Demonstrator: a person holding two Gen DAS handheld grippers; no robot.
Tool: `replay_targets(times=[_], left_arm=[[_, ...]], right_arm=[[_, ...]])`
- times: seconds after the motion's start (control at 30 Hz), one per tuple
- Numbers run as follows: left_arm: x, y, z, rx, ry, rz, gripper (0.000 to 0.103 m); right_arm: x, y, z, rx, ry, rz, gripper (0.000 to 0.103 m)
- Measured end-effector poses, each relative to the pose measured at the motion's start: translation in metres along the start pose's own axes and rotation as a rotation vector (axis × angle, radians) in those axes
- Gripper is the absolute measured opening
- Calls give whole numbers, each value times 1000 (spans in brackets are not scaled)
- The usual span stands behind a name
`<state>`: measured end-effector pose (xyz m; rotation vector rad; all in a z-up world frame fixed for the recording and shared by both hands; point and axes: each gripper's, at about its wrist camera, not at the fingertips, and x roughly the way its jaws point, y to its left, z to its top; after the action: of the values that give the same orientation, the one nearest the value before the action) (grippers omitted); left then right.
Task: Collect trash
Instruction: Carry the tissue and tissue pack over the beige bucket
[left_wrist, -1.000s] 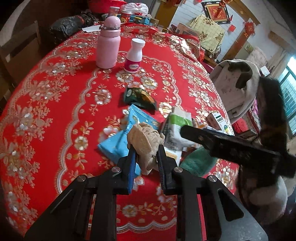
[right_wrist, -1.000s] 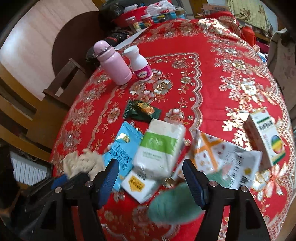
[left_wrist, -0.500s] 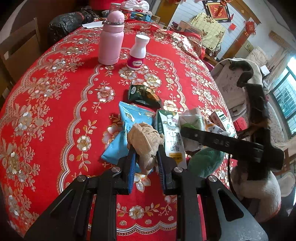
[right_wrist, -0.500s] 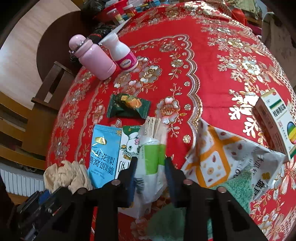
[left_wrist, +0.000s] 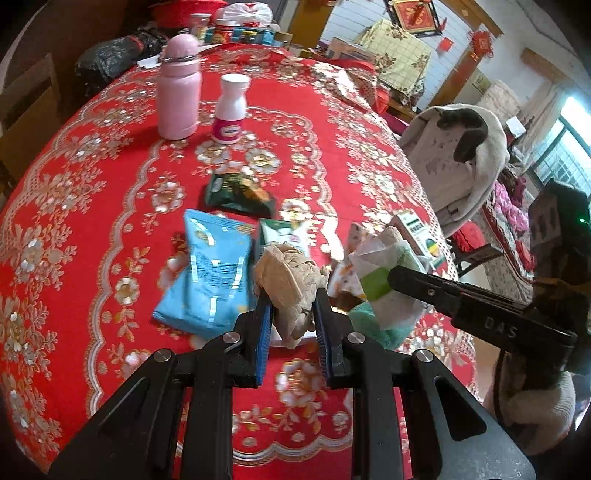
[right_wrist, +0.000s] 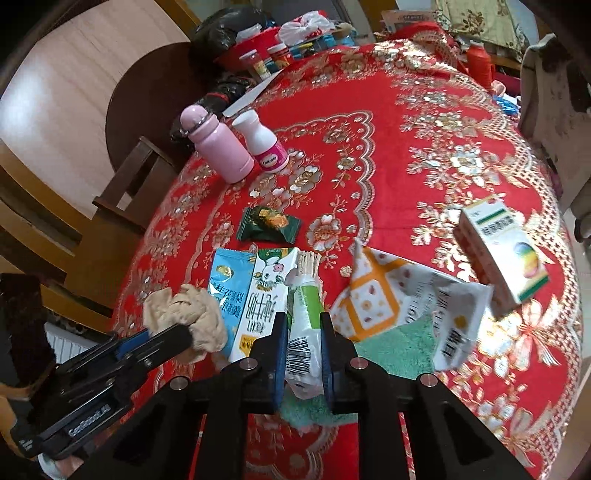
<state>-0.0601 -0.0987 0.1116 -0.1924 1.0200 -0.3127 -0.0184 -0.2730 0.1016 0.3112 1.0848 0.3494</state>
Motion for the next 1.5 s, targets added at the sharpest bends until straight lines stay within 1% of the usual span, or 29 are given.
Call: replay_targets(times=[0.23,0.47,1.0,1.5], left_arm=[[0,-38,-2,61,-1,-19,19],[-1,-77,-2,127,-13,-45,19],[22,-176,-17,283,36,-146,19],[46,-258,-43,413,101,-228,19]], right_arm=[[-39,-12,-9,18,-48,20,15],[-74,-32,-19,40,-96,1,15],[-140,-114,-67,181,-146,-114,15],[-185,-182,-112,327,-179,-209,15]])
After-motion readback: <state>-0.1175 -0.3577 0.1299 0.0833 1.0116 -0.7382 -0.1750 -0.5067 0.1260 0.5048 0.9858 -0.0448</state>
